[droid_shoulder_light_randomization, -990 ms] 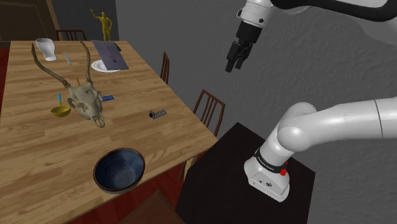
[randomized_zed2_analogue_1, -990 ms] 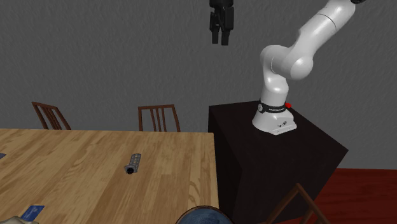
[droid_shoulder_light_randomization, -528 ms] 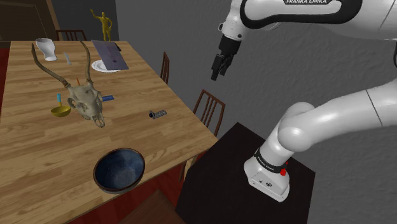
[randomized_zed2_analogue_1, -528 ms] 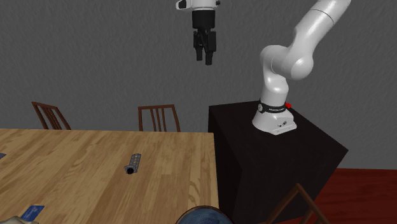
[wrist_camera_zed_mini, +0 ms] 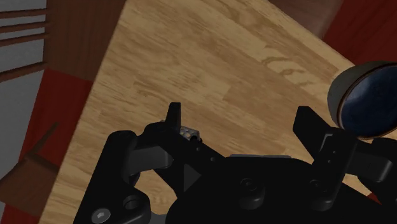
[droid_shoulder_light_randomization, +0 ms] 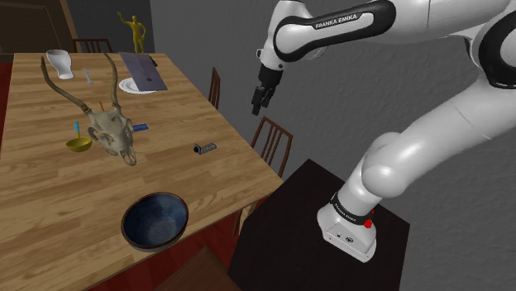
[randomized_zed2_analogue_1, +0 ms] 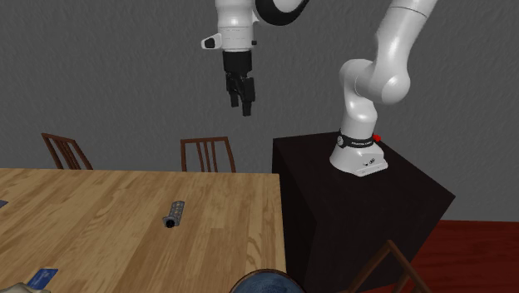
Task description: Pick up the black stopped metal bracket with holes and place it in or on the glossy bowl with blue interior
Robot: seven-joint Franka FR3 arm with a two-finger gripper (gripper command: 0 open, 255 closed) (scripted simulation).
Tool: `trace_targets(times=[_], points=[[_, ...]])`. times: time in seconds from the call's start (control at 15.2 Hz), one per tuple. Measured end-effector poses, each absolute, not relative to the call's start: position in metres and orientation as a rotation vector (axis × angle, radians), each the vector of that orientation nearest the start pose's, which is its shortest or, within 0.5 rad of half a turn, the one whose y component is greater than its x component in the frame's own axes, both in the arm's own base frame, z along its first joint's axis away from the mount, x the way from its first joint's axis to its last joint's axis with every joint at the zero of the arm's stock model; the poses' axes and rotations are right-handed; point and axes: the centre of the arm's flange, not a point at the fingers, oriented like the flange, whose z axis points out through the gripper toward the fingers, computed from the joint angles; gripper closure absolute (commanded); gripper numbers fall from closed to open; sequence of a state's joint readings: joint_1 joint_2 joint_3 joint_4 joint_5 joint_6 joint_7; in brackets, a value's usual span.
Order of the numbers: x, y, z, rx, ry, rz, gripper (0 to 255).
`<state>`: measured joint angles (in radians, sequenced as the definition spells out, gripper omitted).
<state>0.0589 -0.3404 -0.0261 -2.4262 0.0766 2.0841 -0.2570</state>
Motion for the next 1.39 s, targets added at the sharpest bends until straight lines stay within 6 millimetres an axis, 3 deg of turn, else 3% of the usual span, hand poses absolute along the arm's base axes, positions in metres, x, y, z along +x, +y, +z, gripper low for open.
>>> trace_targets(times=[0.46, 1.39], points=[[0.496, 0.023, 0.37, -3.032, -0.546, -0.011, 0], [0.619, 0.059, 0.238, -2.987, -0.863, -0.011, 0]])
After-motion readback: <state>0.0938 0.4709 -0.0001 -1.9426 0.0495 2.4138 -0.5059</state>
